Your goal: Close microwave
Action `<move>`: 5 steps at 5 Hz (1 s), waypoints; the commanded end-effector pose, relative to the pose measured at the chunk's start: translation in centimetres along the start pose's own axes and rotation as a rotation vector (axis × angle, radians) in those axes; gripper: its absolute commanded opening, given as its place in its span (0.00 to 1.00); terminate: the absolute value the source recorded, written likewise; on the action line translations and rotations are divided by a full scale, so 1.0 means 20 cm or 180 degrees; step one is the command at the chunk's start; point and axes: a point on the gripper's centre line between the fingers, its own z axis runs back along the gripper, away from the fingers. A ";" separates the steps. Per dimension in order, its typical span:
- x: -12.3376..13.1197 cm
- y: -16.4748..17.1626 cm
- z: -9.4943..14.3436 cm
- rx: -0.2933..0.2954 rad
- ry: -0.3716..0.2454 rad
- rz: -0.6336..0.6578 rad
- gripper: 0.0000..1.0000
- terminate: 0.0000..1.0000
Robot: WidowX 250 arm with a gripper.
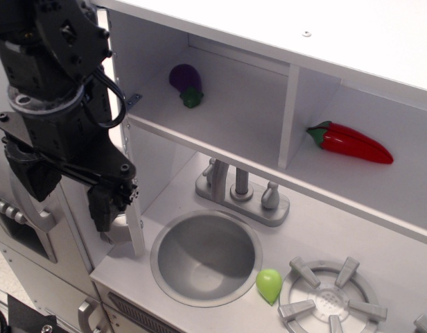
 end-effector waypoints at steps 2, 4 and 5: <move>-0.04 0.10 0.00 -0.0126 0.0092 -0.0238 1.00 0.00; -0.01 0.36 -0.05 -0.0272 -0.0049 0.0019 1.00 0.00; 0.12 0.35 -0.06 -0.0285 -0.0072 0.0255 1.00 0.00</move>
